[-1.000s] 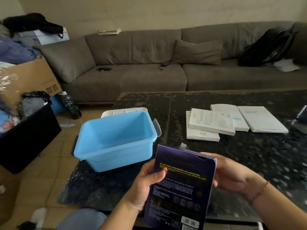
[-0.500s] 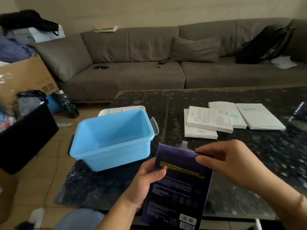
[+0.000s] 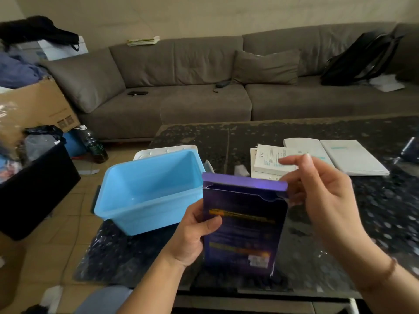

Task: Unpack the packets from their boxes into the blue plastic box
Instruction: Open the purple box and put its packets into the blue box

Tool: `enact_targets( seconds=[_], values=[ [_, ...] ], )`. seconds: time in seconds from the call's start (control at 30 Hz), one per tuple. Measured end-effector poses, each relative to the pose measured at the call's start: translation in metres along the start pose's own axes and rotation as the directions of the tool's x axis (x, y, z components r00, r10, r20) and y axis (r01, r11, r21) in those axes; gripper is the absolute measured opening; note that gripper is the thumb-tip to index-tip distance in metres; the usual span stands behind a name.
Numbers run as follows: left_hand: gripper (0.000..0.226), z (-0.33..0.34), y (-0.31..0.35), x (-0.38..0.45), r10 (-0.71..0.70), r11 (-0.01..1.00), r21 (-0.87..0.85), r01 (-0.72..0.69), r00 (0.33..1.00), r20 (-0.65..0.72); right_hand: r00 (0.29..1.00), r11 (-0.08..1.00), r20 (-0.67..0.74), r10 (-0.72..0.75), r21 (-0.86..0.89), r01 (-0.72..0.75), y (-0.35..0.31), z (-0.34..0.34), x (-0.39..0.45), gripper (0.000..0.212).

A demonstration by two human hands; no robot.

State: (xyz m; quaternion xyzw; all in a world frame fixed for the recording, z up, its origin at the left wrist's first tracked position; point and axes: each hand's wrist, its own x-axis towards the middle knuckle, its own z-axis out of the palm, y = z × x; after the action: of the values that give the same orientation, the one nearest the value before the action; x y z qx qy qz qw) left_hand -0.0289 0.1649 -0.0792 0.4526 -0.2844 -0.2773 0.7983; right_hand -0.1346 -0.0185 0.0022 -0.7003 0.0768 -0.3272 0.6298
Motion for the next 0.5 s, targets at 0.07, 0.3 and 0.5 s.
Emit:
enact_targets(
  seconds=[0.07, 0.3, 0.5],
  values=[
    [0.04, 0.003, 0.002, 0.003, 0.033, 0.999, 0.033, -0.031, 0.997, -0.07, 0.986, 0.983, 0.075, -0.147, -0.097, 0.154, 0.002, -0.001, -0.004, 0.025],
    [0.022, 0.029, 0.023, 0.002, 0.289, 0.928, 0.303, -0.217, 0.932, -0.218, 0.9, 0.779, 0.223, -0.373, -0.452, 0.435, 0.022, -0.001, -0.013, 0.042],
    [0.023, 0.039, 0.023, -0.002, 0.522, 0.802, 0.505, -0.319, 0.784, -0.334, 0.986, 0.939, 0.005, -0.169, -0.303, 0.163, 0.019, 0.009, -0.021, 0.044]
  ],
)
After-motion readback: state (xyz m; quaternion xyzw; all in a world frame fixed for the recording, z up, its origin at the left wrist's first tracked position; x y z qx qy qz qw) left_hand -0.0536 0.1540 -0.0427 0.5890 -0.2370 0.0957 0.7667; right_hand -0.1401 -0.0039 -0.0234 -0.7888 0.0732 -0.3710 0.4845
